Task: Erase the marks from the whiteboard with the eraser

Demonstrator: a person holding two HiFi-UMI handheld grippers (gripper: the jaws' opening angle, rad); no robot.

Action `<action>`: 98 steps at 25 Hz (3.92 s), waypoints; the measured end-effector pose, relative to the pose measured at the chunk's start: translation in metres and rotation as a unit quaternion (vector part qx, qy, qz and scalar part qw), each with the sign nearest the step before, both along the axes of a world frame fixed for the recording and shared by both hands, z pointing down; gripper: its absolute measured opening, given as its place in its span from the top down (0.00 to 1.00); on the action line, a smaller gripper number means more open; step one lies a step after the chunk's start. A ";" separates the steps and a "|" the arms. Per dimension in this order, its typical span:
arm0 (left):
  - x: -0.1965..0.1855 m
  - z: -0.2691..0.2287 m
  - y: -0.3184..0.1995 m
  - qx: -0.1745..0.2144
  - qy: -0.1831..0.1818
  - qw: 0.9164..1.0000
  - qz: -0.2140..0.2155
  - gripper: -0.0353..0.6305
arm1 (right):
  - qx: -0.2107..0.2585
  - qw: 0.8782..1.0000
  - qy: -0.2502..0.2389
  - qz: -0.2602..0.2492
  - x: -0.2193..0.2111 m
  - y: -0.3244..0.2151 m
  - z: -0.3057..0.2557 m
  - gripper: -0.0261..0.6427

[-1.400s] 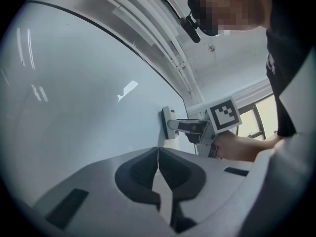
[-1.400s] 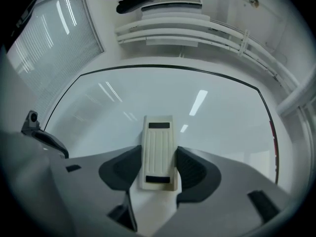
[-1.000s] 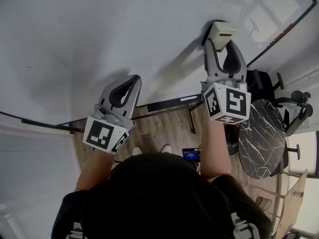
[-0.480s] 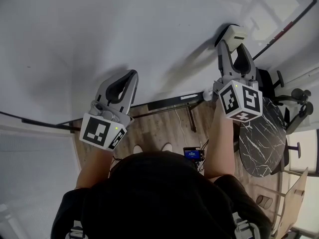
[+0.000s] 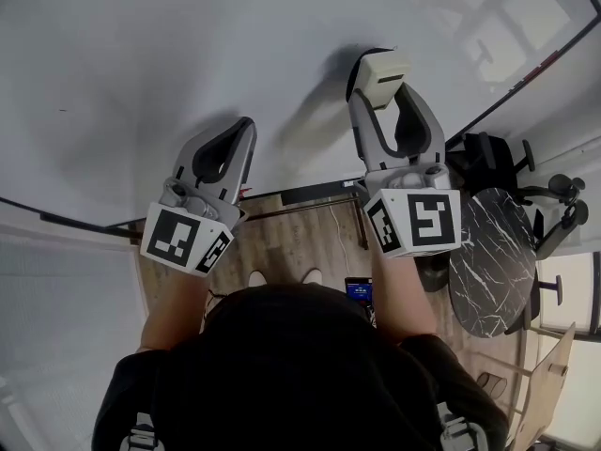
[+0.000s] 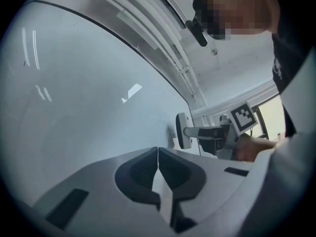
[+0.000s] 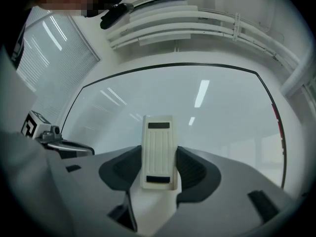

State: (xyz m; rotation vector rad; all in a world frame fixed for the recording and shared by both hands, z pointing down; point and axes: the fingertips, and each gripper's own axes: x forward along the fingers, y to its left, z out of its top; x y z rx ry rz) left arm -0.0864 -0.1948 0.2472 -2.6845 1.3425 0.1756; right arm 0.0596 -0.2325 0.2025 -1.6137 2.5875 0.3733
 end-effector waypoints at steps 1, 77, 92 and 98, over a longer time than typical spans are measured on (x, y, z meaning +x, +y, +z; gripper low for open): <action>-0.001 -0.002 0.000 0.002 -0.001 1.000 -0.002 0.94 | 0.002 1.000 0.004 -0.006 -0.007 0.002 -0.001 0.63; 0.027 0.039 0.008 -0.033 -0.027 0.999 0.022 0.94 | -0.002 0.999 -0.027 -0.021 0.083 0.015 0.031 0.63; 0.036 0.083 0.026 -0.042 -0.040 0.997 0.058 0.94 | -0.068 0.990 -0.024 -0.122 0.028 0.049 0.118 0.63; 0.038 0.110 0.037 -0.054 -0.043 0.995 0.071 0.94 | -0.091 0.987 -0.031 -0.125 0.013 0.057 0.152 0.63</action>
